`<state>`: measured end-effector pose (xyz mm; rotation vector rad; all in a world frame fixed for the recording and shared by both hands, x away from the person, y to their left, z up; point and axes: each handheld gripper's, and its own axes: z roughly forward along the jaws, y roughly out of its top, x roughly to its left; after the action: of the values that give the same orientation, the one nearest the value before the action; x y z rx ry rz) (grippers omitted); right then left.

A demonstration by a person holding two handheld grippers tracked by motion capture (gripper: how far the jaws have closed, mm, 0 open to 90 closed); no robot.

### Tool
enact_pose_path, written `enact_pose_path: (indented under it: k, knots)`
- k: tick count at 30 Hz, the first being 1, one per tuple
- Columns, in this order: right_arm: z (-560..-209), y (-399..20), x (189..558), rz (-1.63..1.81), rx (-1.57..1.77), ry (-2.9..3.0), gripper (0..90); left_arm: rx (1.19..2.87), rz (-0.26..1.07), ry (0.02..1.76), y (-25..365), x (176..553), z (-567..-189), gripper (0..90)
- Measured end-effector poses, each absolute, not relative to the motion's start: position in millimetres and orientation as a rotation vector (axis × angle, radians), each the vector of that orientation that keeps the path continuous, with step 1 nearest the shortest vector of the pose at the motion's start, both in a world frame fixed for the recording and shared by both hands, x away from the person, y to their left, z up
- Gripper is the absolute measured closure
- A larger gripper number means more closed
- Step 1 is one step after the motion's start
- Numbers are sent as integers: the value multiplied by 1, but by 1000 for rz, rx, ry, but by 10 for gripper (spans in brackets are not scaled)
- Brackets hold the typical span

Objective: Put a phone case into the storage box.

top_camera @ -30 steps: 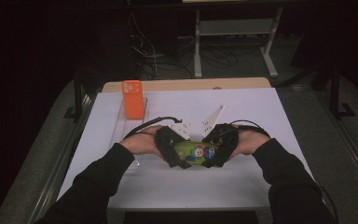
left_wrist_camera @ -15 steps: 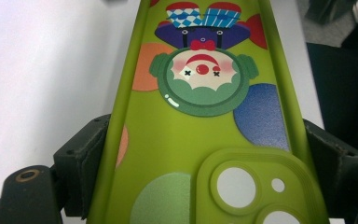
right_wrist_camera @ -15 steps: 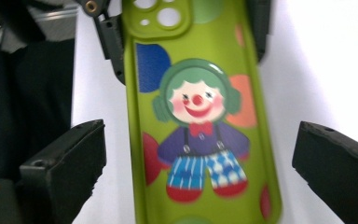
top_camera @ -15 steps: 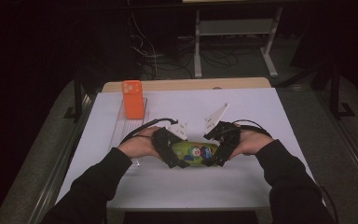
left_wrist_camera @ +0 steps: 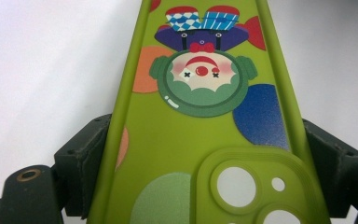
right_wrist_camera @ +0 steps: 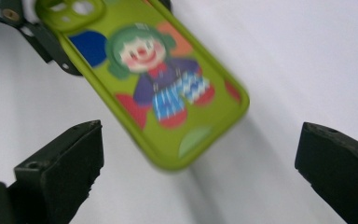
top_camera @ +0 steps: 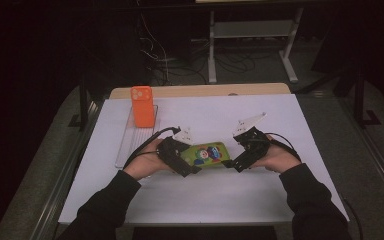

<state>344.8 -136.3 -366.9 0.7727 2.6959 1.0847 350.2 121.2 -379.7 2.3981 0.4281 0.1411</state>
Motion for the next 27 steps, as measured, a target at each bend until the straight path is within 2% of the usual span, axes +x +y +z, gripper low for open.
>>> enact_pose_path:
  k: [13, 27]
  knots:
    - [-391, -144, 332, 1215, 1083, 2493, 3, 2351, 253, 646, 129, 351, -374, 152]
    - [-412, -133, 317, 1219, 1134, 2381, 3, 2322, 210, 699, 135, 343, -381, 151]
